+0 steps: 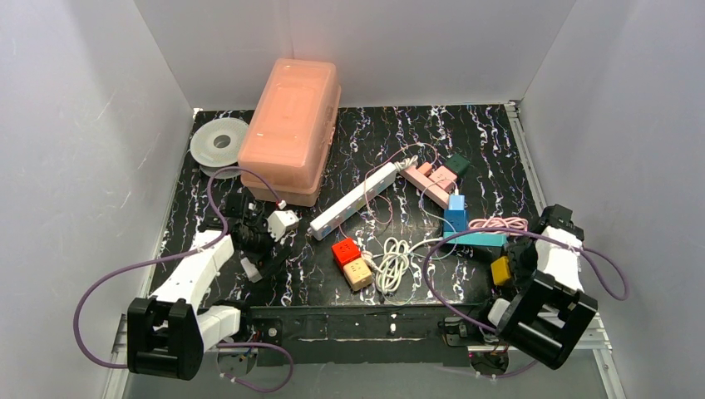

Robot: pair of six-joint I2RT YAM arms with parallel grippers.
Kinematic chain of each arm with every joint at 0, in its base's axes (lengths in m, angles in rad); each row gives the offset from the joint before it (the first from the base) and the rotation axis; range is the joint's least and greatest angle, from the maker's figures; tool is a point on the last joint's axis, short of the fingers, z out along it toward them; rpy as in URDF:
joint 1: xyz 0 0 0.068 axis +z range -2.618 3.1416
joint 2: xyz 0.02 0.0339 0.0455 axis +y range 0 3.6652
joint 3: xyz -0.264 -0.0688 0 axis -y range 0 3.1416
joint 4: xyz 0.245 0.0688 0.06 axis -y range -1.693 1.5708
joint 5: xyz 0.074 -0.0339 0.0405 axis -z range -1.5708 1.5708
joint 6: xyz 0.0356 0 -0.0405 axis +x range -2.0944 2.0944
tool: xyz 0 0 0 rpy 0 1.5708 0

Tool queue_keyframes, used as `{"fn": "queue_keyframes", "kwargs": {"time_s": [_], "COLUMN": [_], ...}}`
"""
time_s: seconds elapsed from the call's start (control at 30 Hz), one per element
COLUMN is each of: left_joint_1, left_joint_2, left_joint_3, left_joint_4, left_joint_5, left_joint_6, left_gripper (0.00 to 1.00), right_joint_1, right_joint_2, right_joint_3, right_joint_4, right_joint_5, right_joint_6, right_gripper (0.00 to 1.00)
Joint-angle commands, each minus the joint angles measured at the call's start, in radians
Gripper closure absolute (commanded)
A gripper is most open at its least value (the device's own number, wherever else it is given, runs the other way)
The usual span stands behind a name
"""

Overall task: Pull the plug off the socket
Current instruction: Place the plug at the corner of the board.

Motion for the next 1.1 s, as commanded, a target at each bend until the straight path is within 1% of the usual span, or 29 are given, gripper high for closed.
{"fn": "queue_keyframes", "kwargs": {"time_s": [0.0,0.1,0.17,0.33,0.47,0.6,0.67,0.77,0.87,0.97,1.07], "left_joint_1": [0.005,0.005,0.005,0.005,0.005,0.005,0.005,0.005,0.005,0.005,0.005], "left_joint_2": [-0.053,-0.055,-0.05,-0.021,-0.019,-0.045,-0.048,-0.045,-0.05,-0.05,-0.049], "left_joint_3": [0.087,0.151,0.193,0.292,0.356,0.387,0.408,0.429,0.434,0.437,0.445], "left_joint_4": [-0.107,-0.17,-0.21,-0.264,-0.296,-0.313,-0.329,-0.343,-0.343,-0.338,-0.347], "left_joint_5": [0.122,0.197,0.251,0.314,0.325,0.341,0.344,0.351,0.362,0.359,0.356], "left_joint_6": [0.048,0.072,0.088,0.08,0.063,0.047,0.026,0.004,-0.01,-0.022,-0.027], "left_gripper": [0.02,0.02,0.02,0.02,0.02,0.02,0.02,0.02,0.02,0.02,0.02], "right_joint_1": [-0.005,-0.002,-0.001,0.011,0.044,0.143,0.221,0.295,0.344,0.349,0.422], "right_joint_2": [0.049,0.095,0.111,0.082,0.021,-0.14,-0.223,-0.336,-0.442,-0.459,-0.495], "right_joint_3": [-0.039,-0.025,-0.009,0.023,0.067,0.106,0.148,0.176,0.132,0.109,0.187], "right_joint_4": [0.105,0.119,0.113,0.107,0.063,0.001,-0.066,-0.143,-0.168,-0.21,-0.219], "right_joint_5": [-0.046,-0.054,-0.057,-0.098,-0.097,-0.056,0.003,0.057,0.056,0.042,0.071], "right_joint_6": [-0.024,-0.052,-0.072,-0.12,-0.169,-0.167,-0.136,-0.066,-0.03,-0.034,-0.044], "right_gripper": [0.59,0.41,0.32,0.19,0.16,0.13,0.13,0.12,0.12,0.11,0.11]}}
